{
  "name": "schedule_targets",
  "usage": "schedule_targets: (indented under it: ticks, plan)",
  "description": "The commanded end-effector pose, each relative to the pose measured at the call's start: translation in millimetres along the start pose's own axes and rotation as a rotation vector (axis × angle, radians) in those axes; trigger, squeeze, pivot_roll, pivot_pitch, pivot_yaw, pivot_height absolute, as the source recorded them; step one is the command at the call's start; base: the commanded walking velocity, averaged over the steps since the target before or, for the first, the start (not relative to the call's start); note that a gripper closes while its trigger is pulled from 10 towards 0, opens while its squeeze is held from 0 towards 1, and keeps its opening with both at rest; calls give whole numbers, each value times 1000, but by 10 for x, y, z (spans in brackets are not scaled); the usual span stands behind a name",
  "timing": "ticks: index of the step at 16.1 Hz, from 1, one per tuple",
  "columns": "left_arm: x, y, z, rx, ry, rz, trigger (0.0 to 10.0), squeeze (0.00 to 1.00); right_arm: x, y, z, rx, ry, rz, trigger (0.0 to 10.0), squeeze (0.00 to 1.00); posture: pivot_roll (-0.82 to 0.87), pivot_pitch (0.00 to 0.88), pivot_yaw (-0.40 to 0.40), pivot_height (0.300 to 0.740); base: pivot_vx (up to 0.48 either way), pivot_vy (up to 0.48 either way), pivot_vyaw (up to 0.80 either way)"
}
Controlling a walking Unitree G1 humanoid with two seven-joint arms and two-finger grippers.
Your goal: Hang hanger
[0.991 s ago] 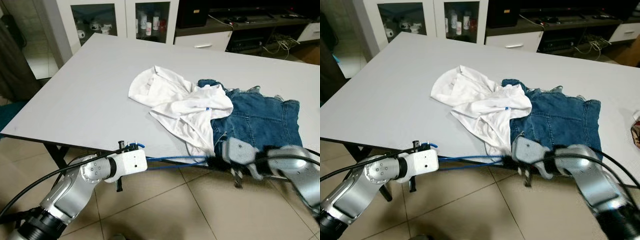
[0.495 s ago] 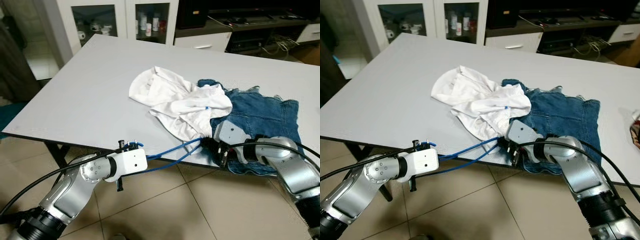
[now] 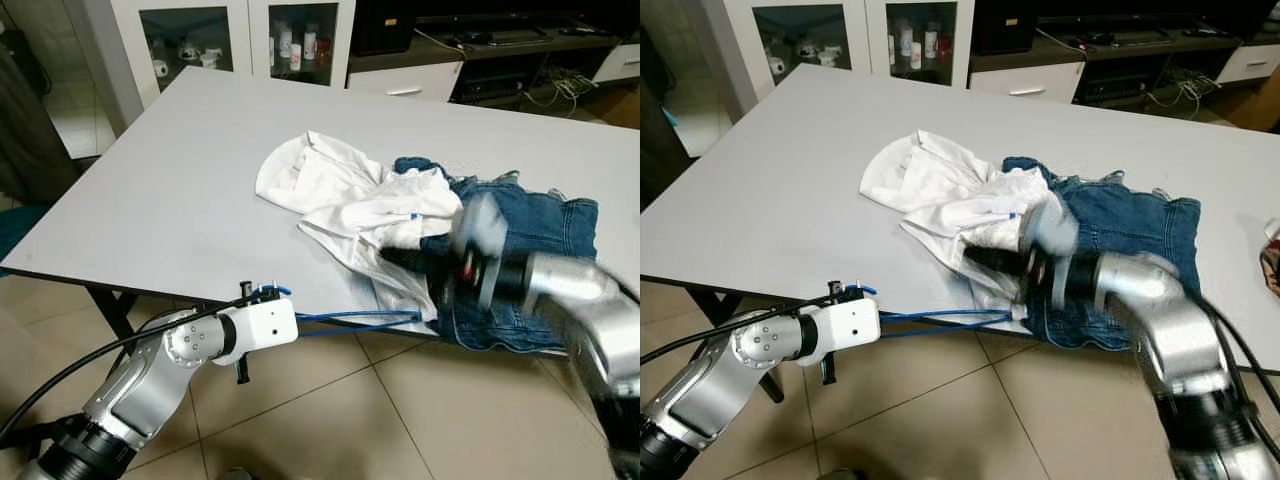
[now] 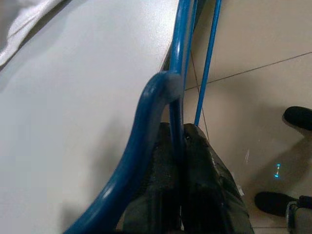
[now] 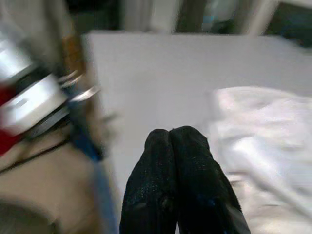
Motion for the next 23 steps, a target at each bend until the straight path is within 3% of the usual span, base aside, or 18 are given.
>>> schedule_targets:
  ticks: [1, 2, 3, 5, 7, 11, 14, 15, 16, 19, 23]
  plan:
    - [15, 15, -11, 10, -27, 2, 10000, 0, -112, 99, 203, -108, -31, -49, 10000, 0, 90, 111, -58, 740, 0, 0, 0]
    - [-6, 40, 9, 7, -29, 2, 10000, 0, -368, 177, 341, -182, -31, -186, 10000, 0, 94, 109, -57, 740, 0, 0, 0]
    - [-24, 60, 35, 1, -27, 2, 10000, 0, -640, 276, 306, -160, 41, -345, 10000, 0, 99, 109, -58, 740, 0, 0, 0]
    - [-34, 66, 53, -2, -25, 0, 10000, 0, -778, 347, 173, -83, 37, -408, 10000, 0, 103, 109, -59, 740, 0, 0, 0]
    - [-26, 60, 60, -2, -23, 2, 10000, 0, -644, 310, 40, -14, -81, -312, 10000, 1000, 105, 109, -62, 740, 0, 0, 0]
    - [9, 33, 91, -12, -31, 11, 10000, 0, -615, 254, -36, 6, -158, -282, 10000, 1000, 94, 108, -62, 740, 0, 0, 0]
    - [27, 16, 85, -13, -40, 13, 10000, 0, -687, 272, -105, 19, -149, -327, 10000, 1000, 90, 108, -62, 740, 0, 0, 0]
    - [36, 14, 82, -14, -41, 14, 10000, 0, -701, 270, -121, 24, -145, -334, 10000, 800, 88, 109, -61, 740, 0, 0, 0]
    - [43, 12, 84, -16, -43, 16, 10000, 0, -728, 248, -145, 25, -159, -338, 10000, 0, 88, 109, -61, 740, 0, 0, 0]
    - [54, 12, 83, -17, -45, 19, 10000, 0, -825, 182, -196, 18, -172, -365, 10000, 0, 91, 111, -60, 740, 0, 0, 0]
    - [58, 18, 81, -15, -44, 18, 10000, 0, -997, 161, -123, -53, -180, -447, 10000, 0, 97, 114, -62, 740, 0, 0, 0]
Point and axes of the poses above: a point about 5 cm out from each wrist's last joint towards the gripper, its own y axis pointing back from the gripper into the wrist, its own x axis along the axis of the wrist's last joint, z = x × y, the point moved 6 cm from there along -y, pointing out of the wrist towards the gripper, and after that the axes turned 5 degrees about y, right-handed, at the moved point
